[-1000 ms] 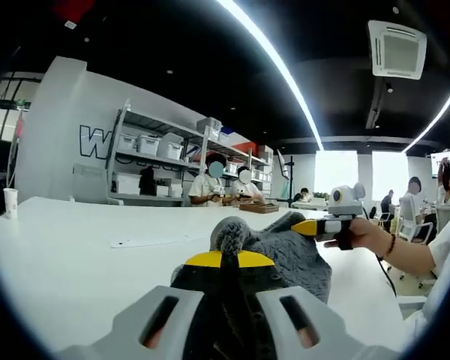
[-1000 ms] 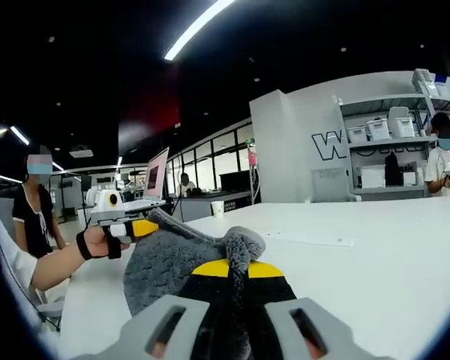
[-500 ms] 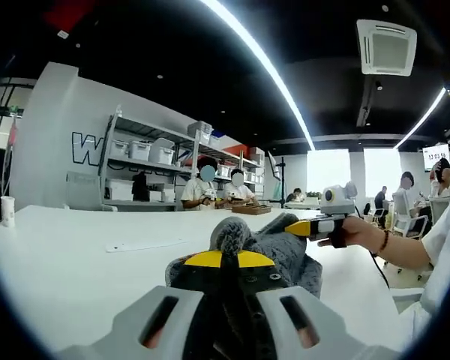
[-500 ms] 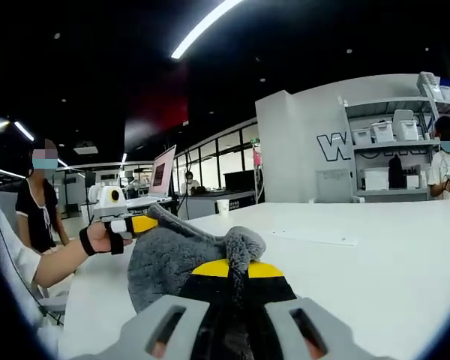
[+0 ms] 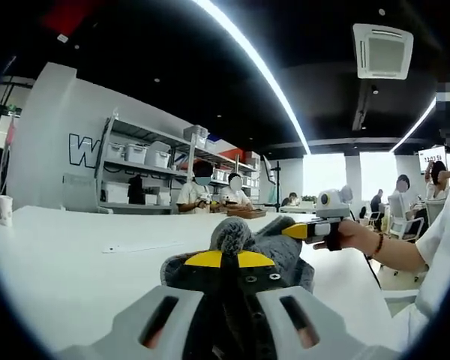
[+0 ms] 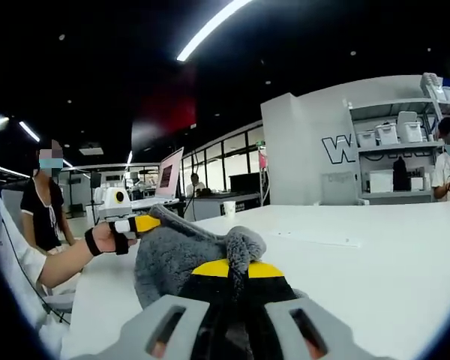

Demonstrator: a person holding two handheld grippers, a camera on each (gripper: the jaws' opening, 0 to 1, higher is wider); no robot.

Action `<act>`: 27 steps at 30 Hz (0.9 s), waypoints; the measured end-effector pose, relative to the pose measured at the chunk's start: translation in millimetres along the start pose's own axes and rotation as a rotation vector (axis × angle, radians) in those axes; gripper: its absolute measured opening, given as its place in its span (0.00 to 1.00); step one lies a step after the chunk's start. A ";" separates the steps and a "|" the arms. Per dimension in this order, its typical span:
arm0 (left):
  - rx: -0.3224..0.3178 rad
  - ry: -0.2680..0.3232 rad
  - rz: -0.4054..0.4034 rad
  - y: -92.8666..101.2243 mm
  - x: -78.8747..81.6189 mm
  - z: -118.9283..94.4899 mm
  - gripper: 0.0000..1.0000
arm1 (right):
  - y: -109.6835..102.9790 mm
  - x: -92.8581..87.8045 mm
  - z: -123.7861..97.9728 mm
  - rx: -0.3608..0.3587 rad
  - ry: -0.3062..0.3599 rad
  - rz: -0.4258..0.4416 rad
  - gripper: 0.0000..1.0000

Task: Open the folded towel by lifting each exposed corner and separating the folded layers until the towel lies flat within the target outline without major curled edges

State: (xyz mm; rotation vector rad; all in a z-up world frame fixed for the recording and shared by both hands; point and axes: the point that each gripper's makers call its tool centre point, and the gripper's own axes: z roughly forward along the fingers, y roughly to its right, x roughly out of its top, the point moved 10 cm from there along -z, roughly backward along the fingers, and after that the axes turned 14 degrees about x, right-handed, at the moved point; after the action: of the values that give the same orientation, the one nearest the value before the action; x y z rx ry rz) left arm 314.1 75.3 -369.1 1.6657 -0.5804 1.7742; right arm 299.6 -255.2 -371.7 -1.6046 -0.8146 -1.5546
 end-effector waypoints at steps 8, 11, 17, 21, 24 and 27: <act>-0.010 0.006 0.004 3.2 1.1 -5.9 0.02 | -9.9 3.1 -5.6 0.016 -0.010 -0.034 0.00; -0.015 0.002 0.008 4.4 0.6 -8.5 0.02 | -12.3 5.1 -6.8 0.022 -0.010 -0.045 0.00; -0.027 0.010 -0.005 6.5 3.1 -13.0 0.02 | -17.3 7.6 -9.8 0.042 0.005 -0.044 0.00; -0.036 0.013 -0.007 9.7 4.1 -17.2 0.02 | -22.2 7.7 -12.8 0.046 0.007 -0.055 0.00; -0.056 0.010 -0.001 12.8 3.9 -20.6 0.02 | -24.9 6.1 -16.1 0.050 0.007 -0.052 0.00; -0.066 0.010 0.010 16.6 3.3 -24.9 0.02 | -28.4 5.0 -18.8 0.058 0.007 -0.053 0.00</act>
State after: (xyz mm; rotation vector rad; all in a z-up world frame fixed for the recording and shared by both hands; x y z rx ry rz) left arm 284.7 81.4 -366.8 1.6115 -0.6373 1.7510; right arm 265.9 -256.7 -364.7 -1.5461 -0.8971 -1.5590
